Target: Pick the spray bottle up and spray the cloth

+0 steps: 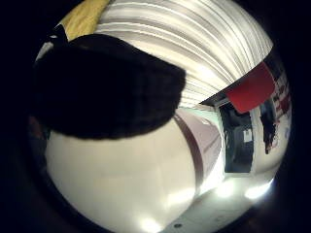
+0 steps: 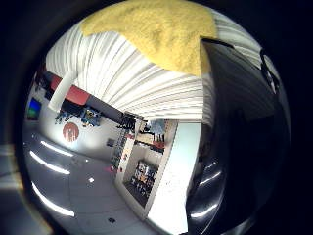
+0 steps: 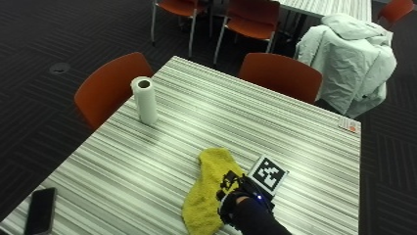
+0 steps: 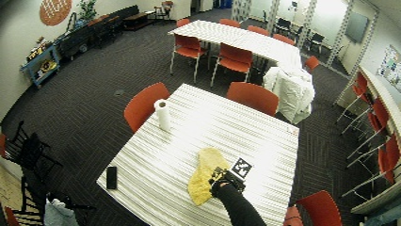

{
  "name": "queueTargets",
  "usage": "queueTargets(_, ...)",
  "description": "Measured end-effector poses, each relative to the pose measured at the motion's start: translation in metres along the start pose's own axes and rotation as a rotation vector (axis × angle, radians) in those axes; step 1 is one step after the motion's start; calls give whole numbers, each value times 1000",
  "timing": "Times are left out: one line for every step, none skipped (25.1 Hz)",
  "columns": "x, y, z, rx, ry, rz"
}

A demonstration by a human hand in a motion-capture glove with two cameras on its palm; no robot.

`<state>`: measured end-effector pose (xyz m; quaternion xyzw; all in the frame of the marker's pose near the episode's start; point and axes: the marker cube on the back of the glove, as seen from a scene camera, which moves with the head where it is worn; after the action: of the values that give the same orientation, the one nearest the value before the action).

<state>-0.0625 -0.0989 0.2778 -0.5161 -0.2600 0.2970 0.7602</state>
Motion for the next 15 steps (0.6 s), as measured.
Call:
queueTargets(-3, 2, -1, 1, -6, -16)
queueTargets(-5, 5, -2, 4, -14, -35)
queueTargets(-8, 7, -4, 12, -23, -60)
queueTargets(-11, 9, -5, 25, -32, -91)
queueTargets(-14, 10, -6, 42, -42, -130)
queueTargets(-16, 12, -7, 60, -52, -174)
queueTargets(-17, 14, -7, 76, -66, -218)
queueTargets(-18, 16, -7, 90, -83, -262)
queueTargets(-18, 19, -8, 102, -104, -307)
queueTargets(-18, 21, -8, 115, -129, -355)
queueTargets(-17, 23, -9, 129, -157, -408)
queueTargets(-17, 26, -11, 147, -187, -466)
queueTargets(-17, 29, -12, 168, -218, -527)
queueTargets(-17, 32, -13, 195, -251, -590)
queueTargets(-16, 34, -13, 225, -288, -654)
